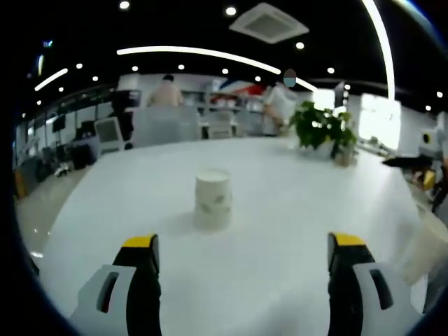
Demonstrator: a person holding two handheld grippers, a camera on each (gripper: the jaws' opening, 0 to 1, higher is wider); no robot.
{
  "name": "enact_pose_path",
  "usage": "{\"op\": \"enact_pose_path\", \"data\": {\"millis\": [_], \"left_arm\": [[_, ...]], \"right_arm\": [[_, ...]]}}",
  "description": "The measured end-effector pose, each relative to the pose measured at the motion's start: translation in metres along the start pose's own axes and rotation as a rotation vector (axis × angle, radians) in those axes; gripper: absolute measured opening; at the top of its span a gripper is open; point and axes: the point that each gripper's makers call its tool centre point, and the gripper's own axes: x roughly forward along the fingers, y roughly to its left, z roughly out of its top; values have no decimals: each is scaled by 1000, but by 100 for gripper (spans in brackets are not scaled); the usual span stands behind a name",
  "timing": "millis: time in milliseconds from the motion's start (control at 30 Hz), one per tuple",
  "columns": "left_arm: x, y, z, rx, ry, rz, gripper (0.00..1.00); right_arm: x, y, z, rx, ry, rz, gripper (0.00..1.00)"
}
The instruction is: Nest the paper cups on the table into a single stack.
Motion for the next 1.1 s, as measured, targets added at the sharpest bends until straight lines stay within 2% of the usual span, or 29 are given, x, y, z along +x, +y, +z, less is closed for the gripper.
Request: {"op": "enact_pose_path", "data": {"millis": [133, 367, 467, 767, 933, 1100], "left_arm": [[21, 5, 1, 56, 20, -5, 99], [48, 10, 11, 41, 13, -4, 99], [56, 9, 14, 47, 16, -13, 96], [80, 17, 25, 42, 9, -5, 90], [91, 18, 24, 57, 23, -8, 83], [101, 21, 23, 56, 31, -4, 81]], "right_arm": [[1, 5, 3, 6, -23, 20, 100], [4, 11, 1, 22, -15, 39, 100], [7, 10, 0, 23, -6, 40, 100], [8, -6, -5, 76, -3, -20, 100], [5, -8, -10, 102, -4, -37, 100], [2, -9, -14, 105, 5, -38, 100]]}}
